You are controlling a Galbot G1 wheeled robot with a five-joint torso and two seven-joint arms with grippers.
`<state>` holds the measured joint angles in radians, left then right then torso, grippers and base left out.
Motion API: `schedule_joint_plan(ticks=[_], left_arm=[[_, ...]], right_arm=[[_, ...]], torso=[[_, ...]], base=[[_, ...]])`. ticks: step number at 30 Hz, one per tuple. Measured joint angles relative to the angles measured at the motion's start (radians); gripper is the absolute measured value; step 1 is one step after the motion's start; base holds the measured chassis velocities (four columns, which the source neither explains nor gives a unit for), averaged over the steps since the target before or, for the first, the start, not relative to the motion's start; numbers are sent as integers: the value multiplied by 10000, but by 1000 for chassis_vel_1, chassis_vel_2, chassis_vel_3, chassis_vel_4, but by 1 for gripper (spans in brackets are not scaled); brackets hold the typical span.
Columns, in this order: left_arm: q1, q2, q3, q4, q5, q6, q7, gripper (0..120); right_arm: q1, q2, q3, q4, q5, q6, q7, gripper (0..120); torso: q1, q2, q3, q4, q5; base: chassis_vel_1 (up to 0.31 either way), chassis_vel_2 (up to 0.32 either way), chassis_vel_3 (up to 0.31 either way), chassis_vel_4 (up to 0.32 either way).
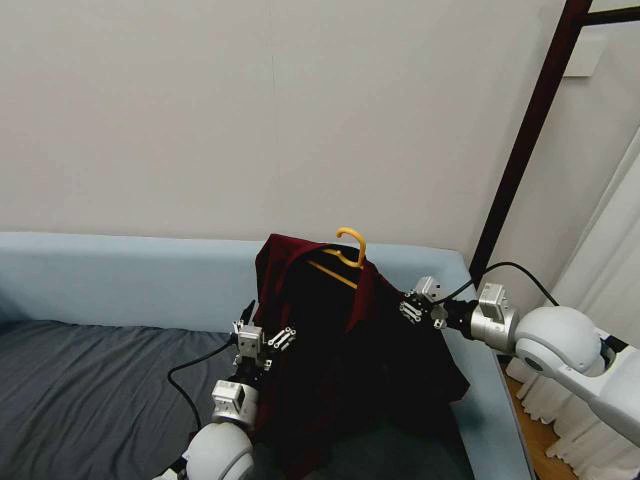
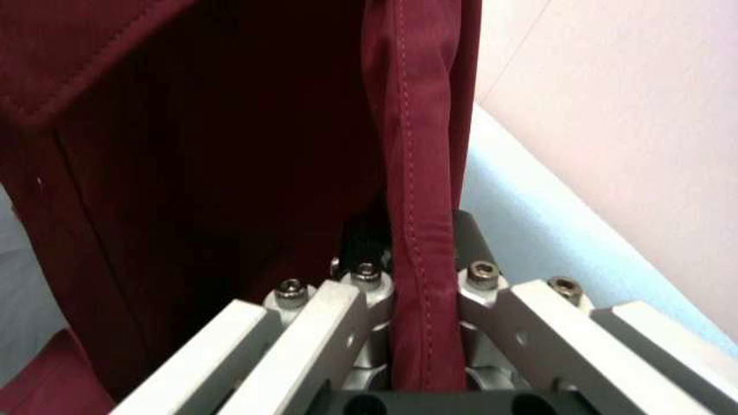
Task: Pick up the clothes from the sofa and hang them on the clothes hanger.
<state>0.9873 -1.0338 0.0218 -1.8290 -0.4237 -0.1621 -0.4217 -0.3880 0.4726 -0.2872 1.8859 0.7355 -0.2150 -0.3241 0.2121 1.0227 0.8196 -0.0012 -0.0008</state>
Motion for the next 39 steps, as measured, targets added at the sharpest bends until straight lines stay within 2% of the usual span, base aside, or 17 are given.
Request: schedule_joint_plan(ticks=[3,6,9,10,13,14,18,19,23,24,31,37,39], left_arm=[[-215,-117,-9,354,-252,-190,328,99],[-304,-177,30,415,-421,-265,480,91],[-382,-228,34,506,-544,-418,637,77],[-382,-228,34,506,-544,-418,637,77],[-417,-227,-39,606,-722,-592,803,64],[-417,-227,-39,606,-722,-592,803,64],[-533,-184,-94,808,-845,-691,908,45],[-533,-184,-94,808,-845,-691,908,45],[-706,-254,-96,1016,-906,-771,952,26],[-706,-254,-96,1016,-906,-771,952,26],[-715,-137,-132,918,-939,-889,974,0],[-803,145,-424,608,-1018,-915,981,0],[-1052,435,-657,504,-1007,-919,1090,0]], right_arm=[[-15,1,-3,20,-11,22,-21,1],[-31,-13,-3,35,-14,42,-62,1],[-35,-23,-3,33,-20,82,-105,1],[-35,-23,-3,33,-20,82,-105,1],[-40,-5,-3,0,-36,103,-117,1],[-40,-5,-3,0,-36,103,-117,1],[-43,23,-3,-38,-45,127,-138,1],[-43,23,-3,-38,-45,127,-138,1],[-48,42,-5,-79,-53,153,-148,1],[-48,42,-5,-79,-53,153,-148,1],[-60,47,-23,-168,-85,215,-186,1],[-76,57,-24,-203,-100,253,-199,1],[-100,77,-24,-230,-166,255,-156,1]], torso=[[0,0,0,0,-1],[-1,0,0,-1,0],[0,0,0,-1,0],[0,0,0,-1,0],[-1,0,0,0,0],[-1,0,0,0,0],[0,0,0,1,0],[0,0,0,1,0],[0,0,0,0,0],[0,0,0,0,0],[0,0,0,0,0],[0,0,0,0,-1],[-1,0,0,0,-1]], base=[[0,0,0,0],[0,0,0,0],[0,0,0,0],[0,0,0,0],[0,0,0,0],[0,0,0,0],[0,0,0,0],[0,0,0,0],[0,0,0,0],[0,0,0,0],[0,0,0,0],[0,0,0,0],[0,0,0,0]])
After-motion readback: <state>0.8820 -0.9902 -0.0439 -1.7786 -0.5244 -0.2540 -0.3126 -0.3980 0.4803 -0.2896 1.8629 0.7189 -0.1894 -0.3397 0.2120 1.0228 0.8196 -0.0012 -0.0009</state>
